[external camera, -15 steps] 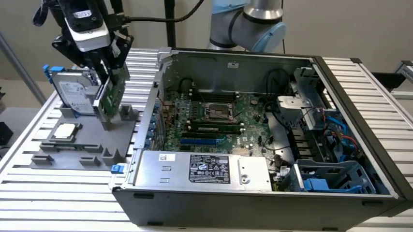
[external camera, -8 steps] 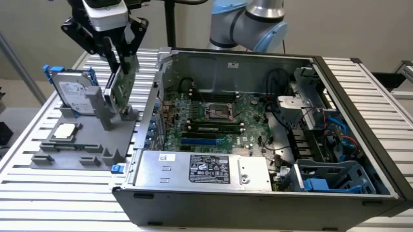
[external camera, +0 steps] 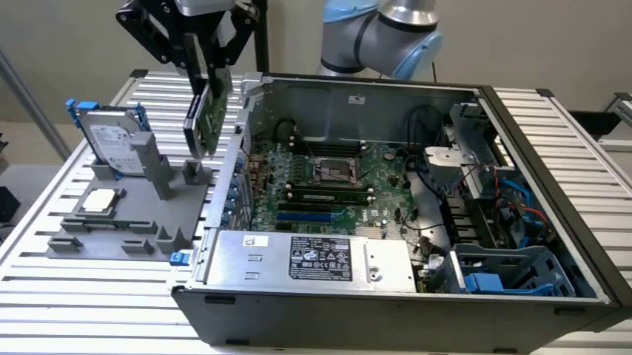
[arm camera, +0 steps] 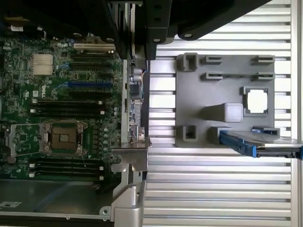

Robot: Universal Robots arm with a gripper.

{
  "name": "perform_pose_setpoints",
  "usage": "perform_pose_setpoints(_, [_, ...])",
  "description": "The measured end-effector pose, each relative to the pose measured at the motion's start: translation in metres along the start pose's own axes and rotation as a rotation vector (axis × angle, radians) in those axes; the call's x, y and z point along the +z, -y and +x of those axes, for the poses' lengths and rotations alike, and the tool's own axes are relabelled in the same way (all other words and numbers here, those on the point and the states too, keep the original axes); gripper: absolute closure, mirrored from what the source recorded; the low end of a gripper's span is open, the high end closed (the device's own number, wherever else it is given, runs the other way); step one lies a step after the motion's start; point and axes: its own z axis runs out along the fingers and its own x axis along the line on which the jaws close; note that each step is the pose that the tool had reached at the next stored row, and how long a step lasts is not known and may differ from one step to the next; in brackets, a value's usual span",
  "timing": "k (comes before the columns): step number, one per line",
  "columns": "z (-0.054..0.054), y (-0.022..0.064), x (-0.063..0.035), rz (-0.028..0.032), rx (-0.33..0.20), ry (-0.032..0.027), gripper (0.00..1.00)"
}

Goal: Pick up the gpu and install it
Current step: 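Pick up the gpu and move the gpu toward the slot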

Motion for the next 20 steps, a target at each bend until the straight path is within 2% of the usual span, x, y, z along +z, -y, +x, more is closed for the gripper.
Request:
perform_pose_setpoints(7, [-0.032, 0.0024, -0.0002, 0.0002, 0.001, -0.0145, 1.00])
perform_pose_setpoints(10, [-0.046, 0.0026, 0.0003, 0.0006, 0.001, -0.0190, 1.00])
perform_pose_setpoints(13, [-0.059, 0.0027, 0.0022, 0.0035, 0.001, -0.0212, 1.00])
perform_pose_setpoints(20, [-0.091, 0.0029, 0.0088, 0.0153, 0.001, -0.0226, 1.00])
